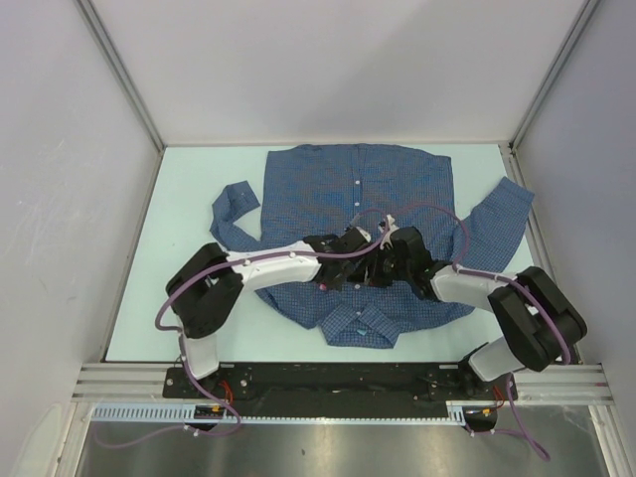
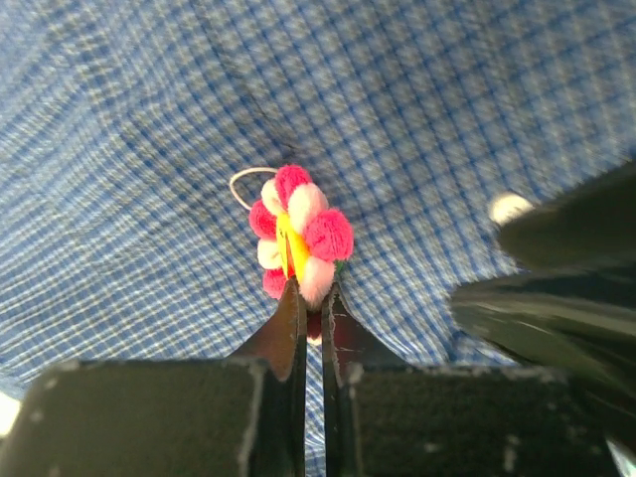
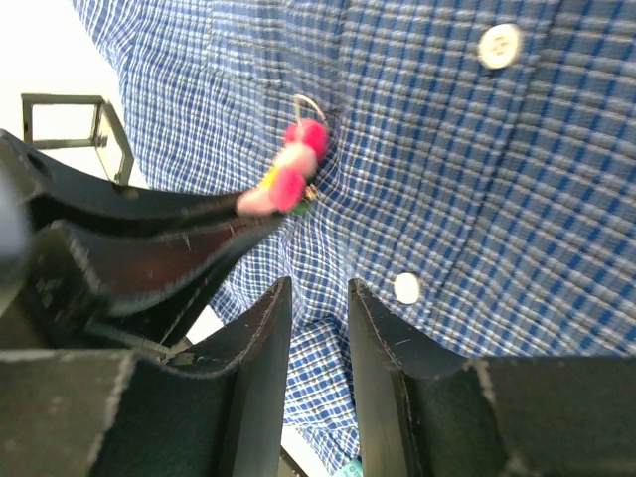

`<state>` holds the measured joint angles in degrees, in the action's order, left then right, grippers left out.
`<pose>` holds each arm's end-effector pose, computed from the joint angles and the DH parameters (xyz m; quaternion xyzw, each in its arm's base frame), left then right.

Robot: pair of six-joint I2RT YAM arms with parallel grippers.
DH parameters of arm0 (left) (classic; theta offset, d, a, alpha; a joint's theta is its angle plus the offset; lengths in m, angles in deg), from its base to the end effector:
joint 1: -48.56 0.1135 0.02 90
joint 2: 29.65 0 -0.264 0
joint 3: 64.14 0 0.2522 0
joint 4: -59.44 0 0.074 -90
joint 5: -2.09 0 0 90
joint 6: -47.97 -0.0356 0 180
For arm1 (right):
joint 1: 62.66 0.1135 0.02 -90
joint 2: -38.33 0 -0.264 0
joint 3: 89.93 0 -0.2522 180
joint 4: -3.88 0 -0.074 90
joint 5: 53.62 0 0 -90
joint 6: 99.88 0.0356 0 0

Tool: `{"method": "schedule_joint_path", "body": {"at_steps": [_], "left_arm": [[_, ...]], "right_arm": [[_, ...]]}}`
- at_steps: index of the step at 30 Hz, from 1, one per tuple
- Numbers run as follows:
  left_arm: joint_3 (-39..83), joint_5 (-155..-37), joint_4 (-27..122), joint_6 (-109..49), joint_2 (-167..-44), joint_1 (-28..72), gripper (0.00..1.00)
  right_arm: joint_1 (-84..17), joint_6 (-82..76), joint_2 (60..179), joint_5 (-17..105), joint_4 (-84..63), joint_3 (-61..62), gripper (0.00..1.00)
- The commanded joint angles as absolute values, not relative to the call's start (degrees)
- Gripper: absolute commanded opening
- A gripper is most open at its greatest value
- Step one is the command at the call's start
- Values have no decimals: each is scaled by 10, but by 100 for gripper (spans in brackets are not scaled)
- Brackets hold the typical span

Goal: Remove the brooch from the garment

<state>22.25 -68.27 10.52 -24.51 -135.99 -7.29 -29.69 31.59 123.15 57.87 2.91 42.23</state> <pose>0.2177 -0.2996 0.1805 0.2885 0.9252 0.0265 0.2450 0.2296 0.1645 0.1588 -0.0162 0.8865 0.3942 0.2419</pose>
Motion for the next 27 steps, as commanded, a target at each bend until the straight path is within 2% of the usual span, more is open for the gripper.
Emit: {"method": "schedule_joint_path", "body": {"at_steps": [1,7,15,27], "left_arm": [[181,-798,154,-237,-1299,-58,0],[130,-840,213,-193,-1265,-36,0],[66,-874,261,-146,-1217,16,0],[39,-905,266,-114,-1258,83,0]], "right_arm": [[-289,299,1245,592,74,421,33],[-289,298,1250,594,88,422,32],[-303,314,1262,617,123,421,38],[-289,320,1303,623,154,391,37]]}}
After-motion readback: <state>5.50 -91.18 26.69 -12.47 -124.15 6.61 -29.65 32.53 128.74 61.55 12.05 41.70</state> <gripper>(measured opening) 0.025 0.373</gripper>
